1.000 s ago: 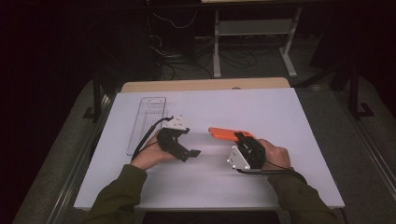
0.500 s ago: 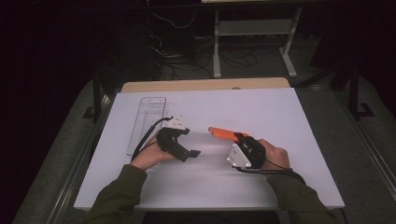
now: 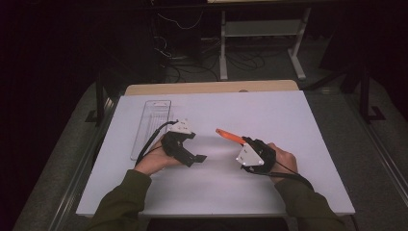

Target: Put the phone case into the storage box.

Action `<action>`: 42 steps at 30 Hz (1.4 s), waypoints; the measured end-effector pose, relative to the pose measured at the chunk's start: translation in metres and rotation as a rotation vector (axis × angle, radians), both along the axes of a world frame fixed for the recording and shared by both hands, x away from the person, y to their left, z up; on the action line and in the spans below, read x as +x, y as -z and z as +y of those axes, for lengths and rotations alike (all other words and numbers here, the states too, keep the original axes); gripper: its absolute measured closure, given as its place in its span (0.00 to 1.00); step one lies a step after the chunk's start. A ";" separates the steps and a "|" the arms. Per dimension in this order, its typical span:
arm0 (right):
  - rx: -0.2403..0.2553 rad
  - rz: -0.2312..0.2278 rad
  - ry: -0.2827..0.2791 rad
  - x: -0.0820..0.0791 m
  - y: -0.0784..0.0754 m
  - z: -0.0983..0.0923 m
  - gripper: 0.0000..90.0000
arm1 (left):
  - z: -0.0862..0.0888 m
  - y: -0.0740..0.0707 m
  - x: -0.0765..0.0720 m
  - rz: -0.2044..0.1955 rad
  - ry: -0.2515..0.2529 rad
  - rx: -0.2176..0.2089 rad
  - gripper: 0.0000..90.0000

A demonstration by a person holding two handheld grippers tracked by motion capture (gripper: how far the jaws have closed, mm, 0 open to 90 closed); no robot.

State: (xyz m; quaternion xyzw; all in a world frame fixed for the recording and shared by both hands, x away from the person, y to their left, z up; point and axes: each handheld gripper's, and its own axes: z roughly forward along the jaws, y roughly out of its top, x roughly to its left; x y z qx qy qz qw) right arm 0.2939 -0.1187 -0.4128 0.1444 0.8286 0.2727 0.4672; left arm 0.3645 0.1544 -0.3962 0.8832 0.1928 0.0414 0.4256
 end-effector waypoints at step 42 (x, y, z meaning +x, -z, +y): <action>0.544 0.372 0.084 0.022 -0.009 -0.021 0.88 | 0.000 -0.001 0.000 0.010 -0.020 0.000 0.00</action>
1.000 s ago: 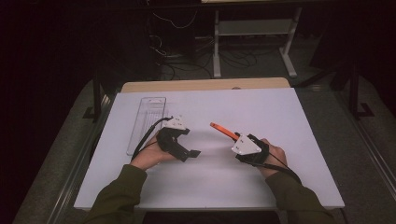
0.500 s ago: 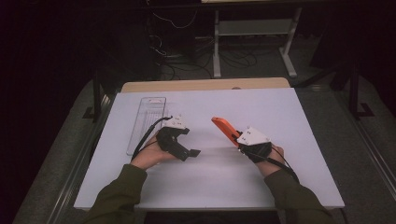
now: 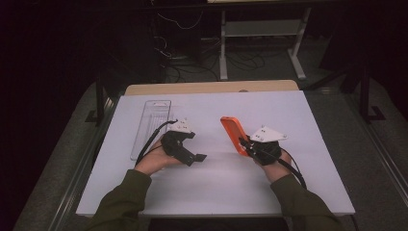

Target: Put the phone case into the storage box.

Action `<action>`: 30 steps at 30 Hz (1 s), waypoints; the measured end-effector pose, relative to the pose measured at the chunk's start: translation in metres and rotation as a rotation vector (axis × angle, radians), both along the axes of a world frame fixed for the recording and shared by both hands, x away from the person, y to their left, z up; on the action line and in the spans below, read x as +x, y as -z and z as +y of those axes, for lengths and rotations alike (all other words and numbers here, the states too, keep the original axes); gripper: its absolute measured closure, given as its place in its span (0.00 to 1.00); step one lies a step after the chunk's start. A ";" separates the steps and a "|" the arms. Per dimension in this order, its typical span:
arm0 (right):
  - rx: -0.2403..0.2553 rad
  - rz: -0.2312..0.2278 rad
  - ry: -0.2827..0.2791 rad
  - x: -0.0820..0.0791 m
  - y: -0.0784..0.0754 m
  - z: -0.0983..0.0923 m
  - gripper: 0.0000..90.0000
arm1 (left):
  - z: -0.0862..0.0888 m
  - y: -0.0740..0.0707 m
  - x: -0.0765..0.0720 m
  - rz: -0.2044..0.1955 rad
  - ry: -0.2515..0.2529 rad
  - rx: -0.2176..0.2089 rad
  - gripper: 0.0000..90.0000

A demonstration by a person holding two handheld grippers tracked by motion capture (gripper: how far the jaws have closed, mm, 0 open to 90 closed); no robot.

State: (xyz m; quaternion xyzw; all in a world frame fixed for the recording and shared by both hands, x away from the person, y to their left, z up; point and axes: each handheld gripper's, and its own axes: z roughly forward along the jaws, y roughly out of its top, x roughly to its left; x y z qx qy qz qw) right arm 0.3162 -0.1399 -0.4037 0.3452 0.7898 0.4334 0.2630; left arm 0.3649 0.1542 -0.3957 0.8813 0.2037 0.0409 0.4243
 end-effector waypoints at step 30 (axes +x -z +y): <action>0.105 0.055 0.044 0.002 0.002 -0.002 0.88 | 0.002 -0.009 0.003 0.018 -0.087 -0.101 0.00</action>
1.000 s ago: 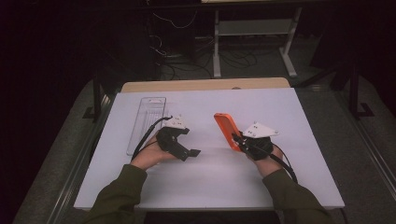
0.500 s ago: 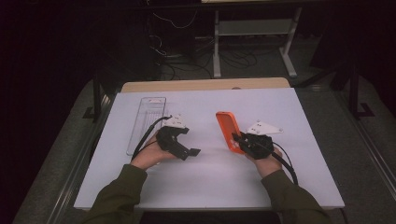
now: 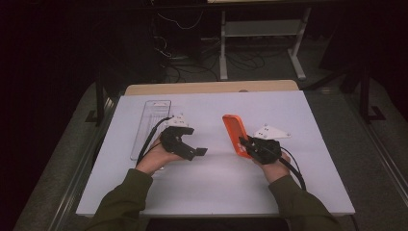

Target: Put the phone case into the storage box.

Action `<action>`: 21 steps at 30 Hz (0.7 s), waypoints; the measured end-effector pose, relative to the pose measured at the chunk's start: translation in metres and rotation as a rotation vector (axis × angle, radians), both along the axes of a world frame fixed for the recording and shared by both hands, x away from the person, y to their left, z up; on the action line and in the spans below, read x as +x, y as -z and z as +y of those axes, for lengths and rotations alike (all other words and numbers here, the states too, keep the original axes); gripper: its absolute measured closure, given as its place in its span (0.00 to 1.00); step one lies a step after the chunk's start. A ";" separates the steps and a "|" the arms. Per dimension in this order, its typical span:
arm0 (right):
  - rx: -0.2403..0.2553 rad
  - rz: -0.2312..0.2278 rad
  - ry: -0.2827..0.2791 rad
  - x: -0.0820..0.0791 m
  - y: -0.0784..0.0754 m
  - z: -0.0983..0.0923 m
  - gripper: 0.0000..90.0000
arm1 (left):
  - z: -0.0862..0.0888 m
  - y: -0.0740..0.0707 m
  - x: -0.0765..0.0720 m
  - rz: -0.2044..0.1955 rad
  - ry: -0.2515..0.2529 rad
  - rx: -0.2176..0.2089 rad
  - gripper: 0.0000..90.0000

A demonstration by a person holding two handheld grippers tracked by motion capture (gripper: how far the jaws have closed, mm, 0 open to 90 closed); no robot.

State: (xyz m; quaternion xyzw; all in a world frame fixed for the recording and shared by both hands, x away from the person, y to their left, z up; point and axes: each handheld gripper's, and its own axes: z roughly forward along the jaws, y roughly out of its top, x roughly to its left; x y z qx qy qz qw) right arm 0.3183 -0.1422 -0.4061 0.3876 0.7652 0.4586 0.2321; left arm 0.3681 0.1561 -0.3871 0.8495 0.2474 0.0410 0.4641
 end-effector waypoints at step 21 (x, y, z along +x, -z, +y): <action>-0.007 -0.013 -0.006 -0.003 0.003 0.013 0.88 | -0.009 -0.010 -0.003 -0.020 -0.046 -0.061 0.00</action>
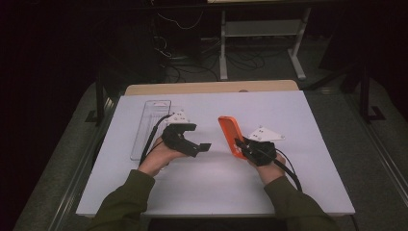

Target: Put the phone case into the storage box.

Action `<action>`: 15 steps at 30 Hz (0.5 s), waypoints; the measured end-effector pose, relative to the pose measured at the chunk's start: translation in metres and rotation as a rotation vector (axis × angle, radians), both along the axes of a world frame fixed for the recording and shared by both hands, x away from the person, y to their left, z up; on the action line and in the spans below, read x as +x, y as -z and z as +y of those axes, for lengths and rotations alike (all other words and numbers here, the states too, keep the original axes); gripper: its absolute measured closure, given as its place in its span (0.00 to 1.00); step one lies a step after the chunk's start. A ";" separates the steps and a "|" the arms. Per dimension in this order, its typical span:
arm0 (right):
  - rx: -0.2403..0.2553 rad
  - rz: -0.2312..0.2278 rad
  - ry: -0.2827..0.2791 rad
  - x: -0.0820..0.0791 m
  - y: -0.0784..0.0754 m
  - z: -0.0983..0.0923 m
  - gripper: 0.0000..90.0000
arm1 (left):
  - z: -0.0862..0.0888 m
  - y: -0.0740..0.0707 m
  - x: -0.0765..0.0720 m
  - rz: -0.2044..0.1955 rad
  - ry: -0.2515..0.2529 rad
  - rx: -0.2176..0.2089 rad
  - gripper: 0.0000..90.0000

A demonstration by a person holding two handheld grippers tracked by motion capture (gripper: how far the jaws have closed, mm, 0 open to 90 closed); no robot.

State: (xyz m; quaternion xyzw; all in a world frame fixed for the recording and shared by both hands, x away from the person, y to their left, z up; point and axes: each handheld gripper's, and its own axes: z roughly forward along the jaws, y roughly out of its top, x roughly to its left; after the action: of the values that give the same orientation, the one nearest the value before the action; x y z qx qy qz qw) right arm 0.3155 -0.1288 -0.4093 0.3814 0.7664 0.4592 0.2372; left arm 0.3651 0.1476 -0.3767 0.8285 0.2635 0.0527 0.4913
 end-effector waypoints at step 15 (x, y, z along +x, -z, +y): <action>0.010 -0.016 -0.001 -0.002 -0.001 0.008 0.88 | -0.014 0.000 0.007 0.016 -0.013 -0.037 0.00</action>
State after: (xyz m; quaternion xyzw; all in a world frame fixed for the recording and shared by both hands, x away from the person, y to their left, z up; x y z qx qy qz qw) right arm 0.3133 -0.1212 -0.4085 0.3787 0.7623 0.4661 0.2415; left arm 0.3718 0.1331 -0.3772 0.8179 0.2740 0.0443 0.5039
